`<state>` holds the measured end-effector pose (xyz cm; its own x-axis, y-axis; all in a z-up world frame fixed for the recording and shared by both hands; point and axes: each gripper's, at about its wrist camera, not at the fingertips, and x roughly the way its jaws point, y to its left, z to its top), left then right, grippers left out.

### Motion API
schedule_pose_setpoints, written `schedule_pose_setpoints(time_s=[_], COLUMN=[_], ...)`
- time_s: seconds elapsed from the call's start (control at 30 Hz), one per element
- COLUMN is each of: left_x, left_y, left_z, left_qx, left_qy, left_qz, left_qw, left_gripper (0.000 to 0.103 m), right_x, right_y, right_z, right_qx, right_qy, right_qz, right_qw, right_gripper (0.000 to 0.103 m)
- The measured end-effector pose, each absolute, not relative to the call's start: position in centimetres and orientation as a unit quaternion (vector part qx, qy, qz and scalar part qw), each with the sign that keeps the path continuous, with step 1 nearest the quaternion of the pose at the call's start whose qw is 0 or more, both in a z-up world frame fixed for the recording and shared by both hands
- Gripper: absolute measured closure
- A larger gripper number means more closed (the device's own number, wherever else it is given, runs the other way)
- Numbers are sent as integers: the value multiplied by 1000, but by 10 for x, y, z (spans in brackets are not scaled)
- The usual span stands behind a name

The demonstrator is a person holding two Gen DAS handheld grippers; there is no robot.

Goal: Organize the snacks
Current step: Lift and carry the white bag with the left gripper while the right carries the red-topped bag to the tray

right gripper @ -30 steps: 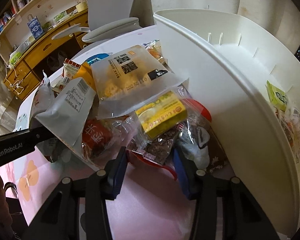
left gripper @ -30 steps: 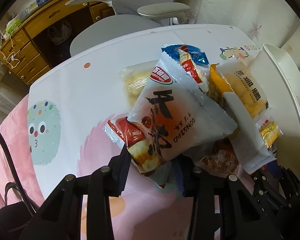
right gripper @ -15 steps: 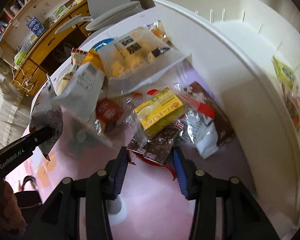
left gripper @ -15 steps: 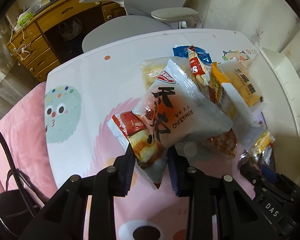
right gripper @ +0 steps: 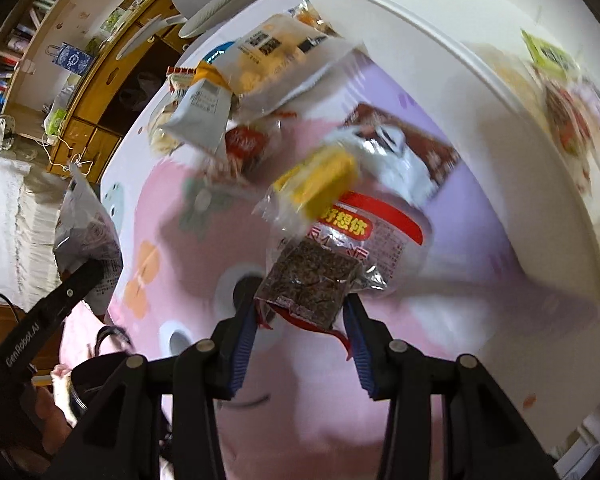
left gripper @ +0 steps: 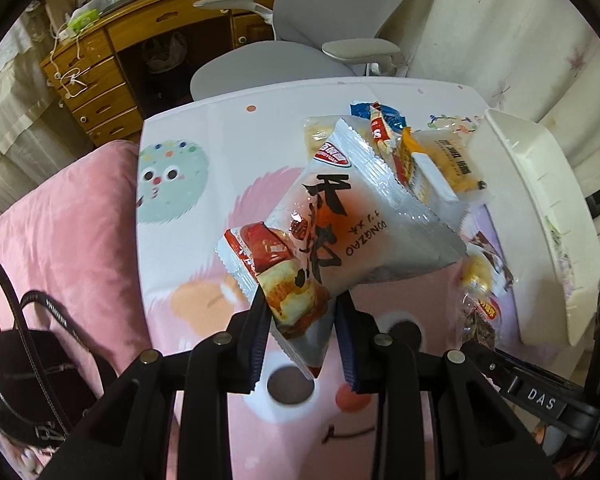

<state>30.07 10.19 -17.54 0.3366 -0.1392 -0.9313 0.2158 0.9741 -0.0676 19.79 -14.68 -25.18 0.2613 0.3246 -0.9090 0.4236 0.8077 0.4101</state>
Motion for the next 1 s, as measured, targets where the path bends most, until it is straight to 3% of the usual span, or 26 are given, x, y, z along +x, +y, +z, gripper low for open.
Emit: schedule_pose_setpoints(time_s=[0.43,1.0], left_x=[207,140], left_y=[121,68], left_z=[-132,-104], left_qx=[-17,-61], left_qy=[551,521], left_qz=[-129,-196], left_qw=[824,828], left_gripper=[74,73], right_x=[139,92], right_y=[-146,-176], right_z=[-186,-129], right_qx=[275,213], right_qy=[563,494], right_qz=[-17,8], right_qw=[779,843], right_gripper=[59,59])
